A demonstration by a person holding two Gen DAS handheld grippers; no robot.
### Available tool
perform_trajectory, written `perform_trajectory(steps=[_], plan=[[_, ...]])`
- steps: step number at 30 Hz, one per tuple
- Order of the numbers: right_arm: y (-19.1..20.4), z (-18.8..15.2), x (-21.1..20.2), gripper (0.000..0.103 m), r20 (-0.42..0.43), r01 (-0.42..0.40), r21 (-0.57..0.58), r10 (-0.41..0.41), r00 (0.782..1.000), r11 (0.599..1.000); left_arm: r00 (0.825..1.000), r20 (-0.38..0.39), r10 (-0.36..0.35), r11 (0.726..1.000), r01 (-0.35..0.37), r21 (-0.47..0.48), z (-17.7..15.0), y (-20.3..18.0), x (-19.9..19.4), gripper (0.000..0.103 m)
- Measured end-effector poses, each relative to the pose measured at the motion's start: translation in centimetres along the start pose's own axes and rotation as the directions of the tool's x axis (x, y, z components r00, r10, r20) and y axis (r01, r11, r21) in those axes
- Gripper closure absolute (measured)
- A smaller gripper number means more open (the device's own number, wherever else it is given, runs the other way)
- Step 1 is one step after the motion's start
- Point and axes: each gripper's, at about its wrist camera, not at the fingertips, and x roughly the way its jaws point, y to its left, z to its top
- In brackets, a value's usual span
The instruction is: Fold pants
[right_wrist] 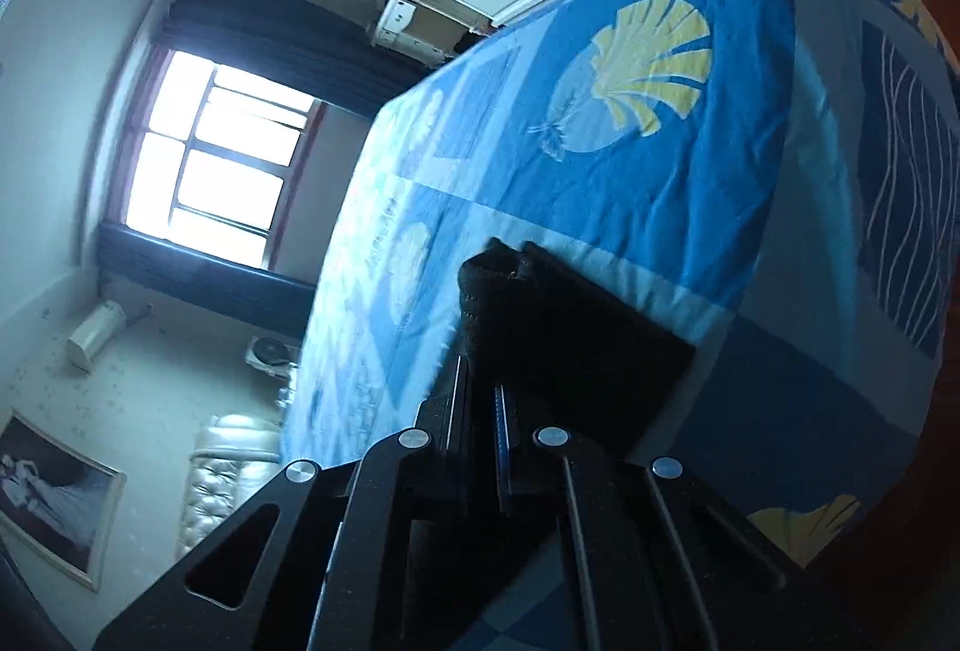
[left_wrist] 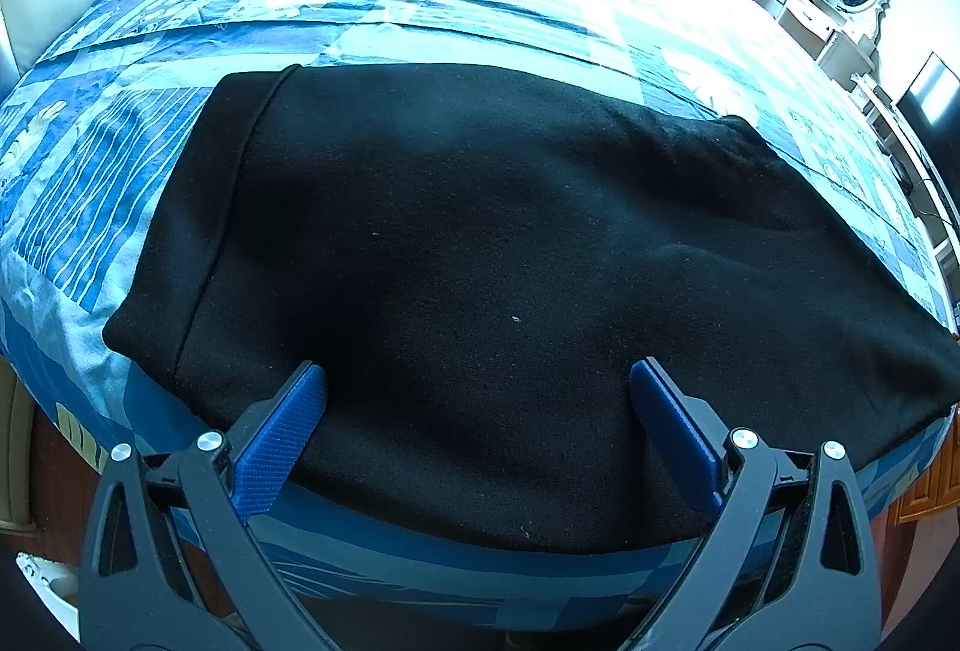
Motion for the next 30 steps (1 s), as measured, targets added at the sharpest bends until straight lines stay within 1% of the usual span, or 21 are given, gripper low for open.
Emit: perform_trajectory(steps=[1,3,6,8,9,11,13,16,18,22,25,26,28,30], plan=[[-1.2,0.0,0.9,0.097,-0.023,0.025,0.026,-0.024,0.999,0.999,1.0,0.0,0.0,1.0,0.0,0.001,0.0,0.0,0.0,0.003],[-3.1,-0.4,1.8,0.097,-0.039,0.053,0.061,-0.051,0.998,0.997,1.0,0.001,0.0,1.0,0.0,0.003,0.1,0.0,0.1,0.003],[-4.2,-0.6,2.0,0.097,-0.03,0.002,0.114,0.001,1.0,0.993,1.0,-0.002,-0.002,1.0,0.002,0.004,0.1,0.0,0.1,0.003],[-4.4,-0.9,1.7,0.093,-0.032,-0.033,0.147,0.038,0.999,0.989,1.0,-0.004,-0.001,1.0,0.001,0.004,0.1,0.0,0.1,0.003],[-4.2,-1.1,1.7,0.091,-0.036,-0.036,0.145,0.042,0.999,0.989,1.0,-0.005,-0.001,1.0,0.001,0.004,0.2,0.0,0.1,0.003],[-3.3,-1.7,1.3,0.077,-0.041,-0.051,0.118,0.057,0.998,0.992,1.0,-0.004,-0.001,1.0,0.001,0.003,0.2,0.0,0.1,0.003],[-2.5,-2.7,1.1,0.068,-0.047,-0.073,0.105,0.078,0.996,0.992,1.0,0.0,-0.002,1.0,0.002,0.003,0.1,0.0,0.1,0.003],[-1.1,-4.8,2.1,0.066,-0.102,-0.115,0.106,0.126,0.987,0.988,1.0,0.004,-0.003,1.0,0.003,0.003,0.1,0.0,0.1,0.003],[0.0,-6.6,2.7,0.066,-0.145,-0.124,0.087,0.136,0.98,0.988,1.0,0.004,-0.005,1.0,0.005,0.001,0.1,0.0,0.1,0.003],[2.3,-10.7,4.6,0.066,-0.256,-0.151,0.056,0.16,0.953,0.987,1.0,0.006,-0.01,1.0,0.01,0.0,0.0,0.1,0.0,0.003],[4.1,-13.7,6.2,0.064,-0.344,-0.174,0.042,0.178,0.922,0.984,1.0,0.009,-0.013,1.0,0.013,0.003,-0.1,0.1,-0.1,0.003],[4.7,-14.7,6.7,0.059,-0.367,-0.182,0.036,0.182,0.912,0.983,1.0,0.009,-0.014,1.0,0.013,0.003,-0.1,0.0,-0.1,0.003],[6.0,-16.6,7.4,0.058,-0.411,-0.197,0.023,0.189,0.892,0.98,1.0,0.01,-0.017,1.0,0.017,0.002,-0.2,0.0,-0.1,0.003],[7.0,-17.8,8.1,0.058,-0.448,-0.208,0.02,0.195,0.872,0.978,1.0,0.01,-0.017,1.0,0.017,0.002,-0.2,0.0,-0.2,0.003]])
